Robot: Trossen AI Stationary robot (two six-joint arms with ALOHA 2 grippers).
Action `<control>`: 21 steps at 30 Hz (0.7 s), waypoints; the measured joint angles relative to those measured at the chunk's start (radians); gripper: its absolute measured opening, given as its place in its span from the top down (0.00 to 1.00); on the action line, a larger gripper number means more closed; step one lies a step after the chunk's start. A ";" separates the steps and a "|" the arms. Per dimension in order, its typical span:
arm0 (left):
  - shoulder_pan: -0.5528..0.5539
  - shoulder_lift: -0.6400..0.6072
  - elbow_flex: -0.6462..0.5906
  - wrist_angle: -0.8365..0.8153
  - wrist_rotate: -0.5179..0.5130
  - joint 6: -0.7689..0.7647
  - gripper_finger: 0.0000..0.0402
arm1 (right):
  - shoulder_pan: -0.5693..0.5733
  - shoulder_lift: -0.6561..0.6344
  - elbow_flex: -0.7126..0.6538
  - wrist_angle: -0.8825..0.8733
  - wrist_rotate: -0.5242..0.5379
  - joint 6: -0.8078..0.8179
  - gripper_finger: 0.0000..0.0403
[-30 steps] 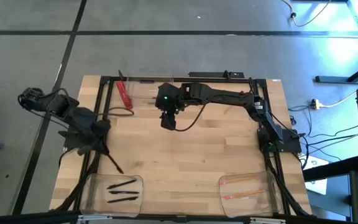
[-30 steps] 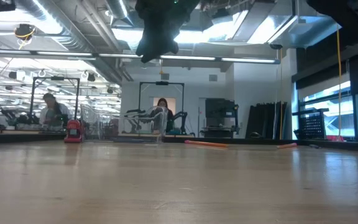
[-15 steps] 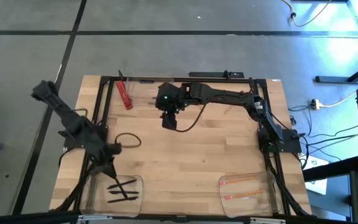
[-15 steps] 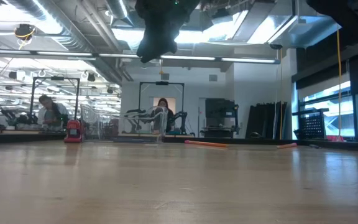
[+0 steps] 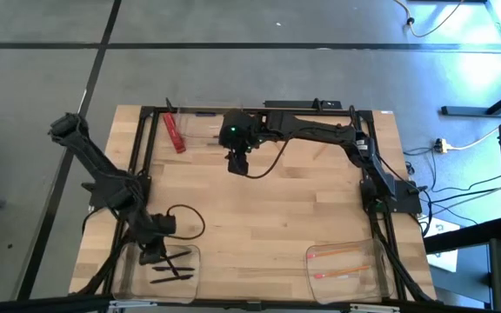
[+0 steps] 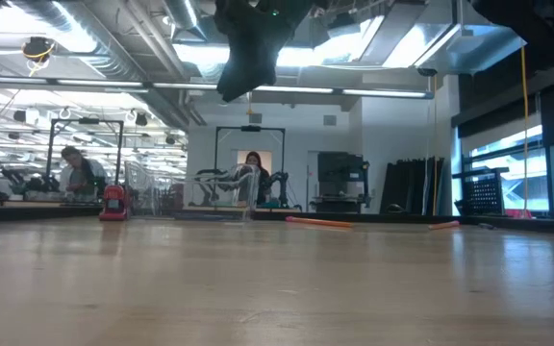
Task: Sort crayons/erasers/pens/pencils in bins
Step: Put the black pen into the bottom left transparent bin
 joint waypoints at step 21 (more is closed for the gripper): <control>-0.001 0.098 -0.001 -0.012 0.011 -0.151 0.78 | -0.006 0.000 0.000 0.005 -0.001 -0.019 0.55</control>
